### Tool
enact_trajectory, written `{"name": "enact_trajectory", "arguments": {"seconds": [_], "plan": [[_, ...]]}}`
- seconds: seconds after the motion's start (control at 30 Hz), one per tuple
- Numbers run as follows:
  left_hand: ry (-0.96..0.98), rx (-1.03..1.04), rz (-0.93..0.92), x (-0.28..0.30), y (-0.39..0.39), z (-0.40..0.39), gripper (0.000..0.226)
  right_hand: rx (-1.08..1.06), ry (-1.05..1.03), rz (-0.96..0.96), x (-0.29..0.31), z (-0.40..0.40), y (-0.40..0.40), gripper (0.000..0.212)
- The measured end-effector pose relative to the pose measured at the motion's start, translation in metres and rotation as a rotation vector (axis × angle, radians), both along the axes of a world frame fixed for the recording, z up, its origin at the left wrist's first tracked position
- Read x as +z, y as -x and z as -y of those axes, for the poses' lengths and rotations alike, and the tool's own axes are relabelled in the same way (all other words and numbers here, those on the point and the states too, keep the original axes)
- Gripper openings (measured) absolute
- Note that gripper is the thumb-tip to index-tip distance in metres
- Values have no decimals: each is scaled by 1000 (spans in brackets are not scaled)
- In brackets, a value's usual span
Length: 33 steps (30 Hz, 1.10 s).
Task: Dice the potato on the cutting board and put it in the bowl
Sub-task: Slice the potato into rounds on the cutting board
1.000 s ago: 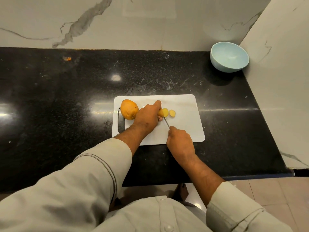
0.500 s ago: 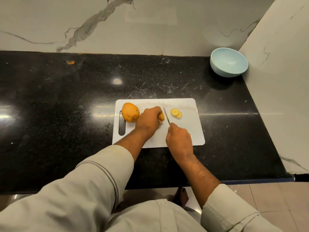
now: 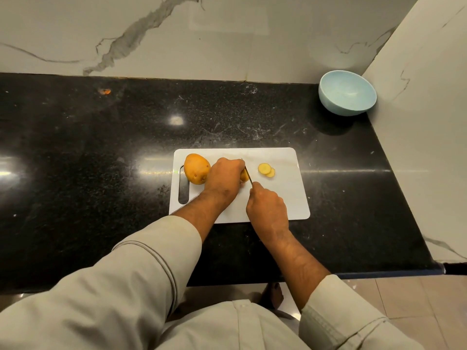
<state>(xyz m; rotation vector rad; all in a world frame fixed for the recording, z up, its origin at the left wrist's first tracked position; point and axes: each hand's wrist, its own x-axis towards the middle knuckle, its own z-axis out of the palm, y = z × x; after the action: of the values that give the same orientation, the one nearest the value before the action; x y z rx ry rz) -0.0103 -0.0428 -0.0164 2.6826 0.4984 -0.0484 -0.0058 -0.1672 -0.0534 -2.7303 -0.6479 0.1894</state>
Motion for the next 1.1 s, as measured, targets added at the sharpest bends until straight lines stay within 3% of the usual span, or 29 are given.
{"name": "enact_trajectory", "arguments": {"seconds": [0.47, 1.1], "plan": [[-55, -20, -19, 0, 0, 1, 12, -3, -6, -15, -3, -10, -6, 18], [10, -17, -2, -6, -5, -6, 10, -3, 27, -88, -3, -16, -13, 17]]}}
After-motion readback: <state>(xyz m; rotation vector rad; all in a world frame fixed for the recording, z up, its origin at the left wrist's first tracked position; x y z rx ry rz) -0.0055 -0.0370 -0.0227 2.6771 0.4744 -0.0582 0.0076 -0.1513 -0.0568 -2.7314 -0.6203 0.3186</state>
